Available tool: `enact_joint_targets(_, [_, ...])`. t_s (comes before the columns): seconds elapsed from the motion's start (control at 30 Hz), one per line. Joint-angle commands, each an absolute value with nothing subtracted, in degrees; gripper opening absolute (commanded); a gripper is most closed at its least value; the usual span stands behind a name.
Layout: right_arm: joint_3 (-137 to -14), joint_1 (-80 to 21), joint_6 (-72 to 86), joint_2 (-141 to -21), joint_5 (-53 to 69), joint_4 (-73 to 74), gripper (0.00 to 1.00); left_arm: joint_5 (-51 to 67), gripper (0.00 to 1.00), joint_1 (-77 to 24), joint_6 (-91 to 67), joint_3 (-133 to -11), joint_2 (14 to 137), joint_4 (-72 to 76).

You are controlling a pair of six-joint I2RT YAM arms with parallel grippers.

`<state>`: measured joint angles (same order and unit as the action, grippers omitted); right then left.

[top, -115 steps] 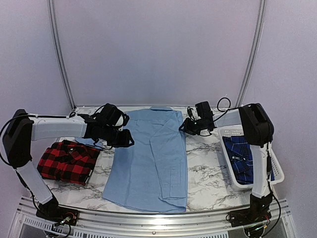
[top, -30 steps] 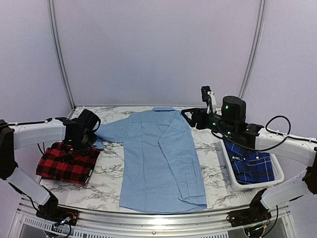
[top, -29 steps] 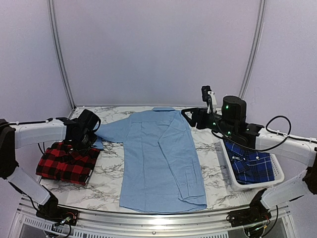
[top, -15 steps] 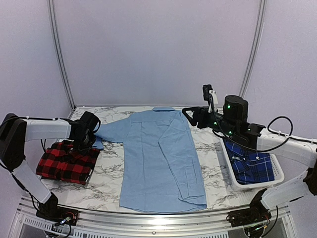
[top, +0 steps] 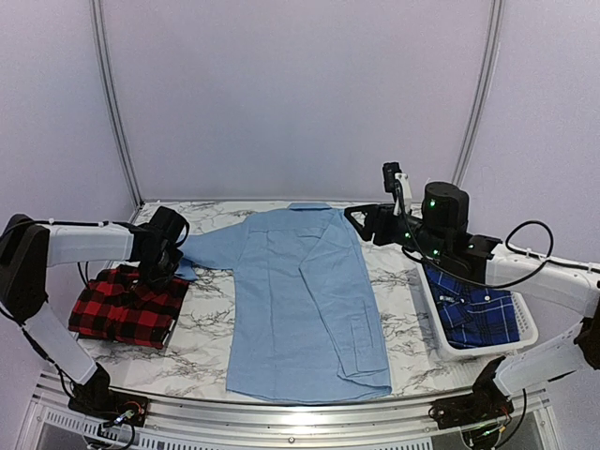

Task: Fold and stack the long sleeve shirts
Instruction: Pick up the sleeve from the center of the board, then pass from the left arm to the right

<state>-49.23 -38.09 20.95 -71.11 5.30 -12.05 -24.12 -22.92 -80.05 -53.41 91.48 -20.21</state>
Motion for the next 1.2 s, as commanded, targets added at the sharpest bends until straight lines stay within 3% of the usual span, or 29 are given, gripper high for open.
enact_joint_targets(0.0, [-49.83, -38.01, 21.12, -70.96, 6.44, -13.88, 0.58, -23.62, 0.03, -22.65, -76.94, -54.67, 88.01, -19.44])
enact_joint_targets(0.47, [-52.43, -38.03, 16.87, -74.46, 8.52, -13.00, 0.59, -18.61, 0.00, -23.13, -57.42, -59.99, 82.75, -19.30])
enact_joint_targets(0.8, [-55.31, -41.59, 13.93, -80.20, 14.03, -15.60, 0.60, 6.35, 0.00, -27.70, -36.43, -70.46, 87.08, -19.29])
enact_joint_targets(1.17, [-65.15, -50.34, 8.03, -93.33, 15.85, -16.22, 0.55, 14.98, 0.00, -36.36, -30.30, -79.97, 93.38, -19.61])
